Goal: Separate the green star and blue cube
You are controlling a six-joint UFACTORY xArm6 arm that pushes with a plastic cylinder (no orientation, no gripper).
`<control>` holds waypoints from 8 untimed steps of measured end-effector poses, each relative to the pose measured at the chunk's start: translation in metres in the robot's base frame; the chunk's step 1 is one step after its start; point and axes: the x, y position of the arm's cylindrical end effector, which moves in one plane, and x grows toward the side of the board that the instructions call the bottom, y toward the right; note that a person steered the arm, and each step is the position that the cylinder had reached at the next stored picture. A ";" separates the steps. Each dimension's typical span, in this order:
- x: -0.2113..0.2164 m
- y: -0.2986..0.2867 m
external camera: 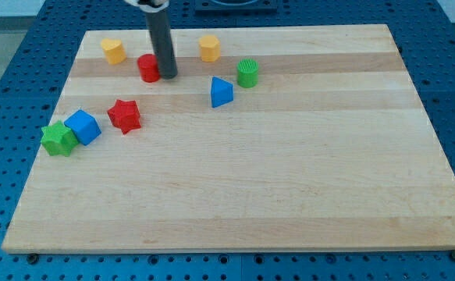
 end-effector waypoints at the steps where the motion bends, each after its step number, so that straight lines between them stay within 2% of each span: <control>1: 0.010 -0.031; 3: 0.018 -0.065; 4: 0.058 -0.106; 5: 0.091 -0.114; 6: 0.105 -0.139; 7: 0.121 -0.113; 8: 0.125 -0.053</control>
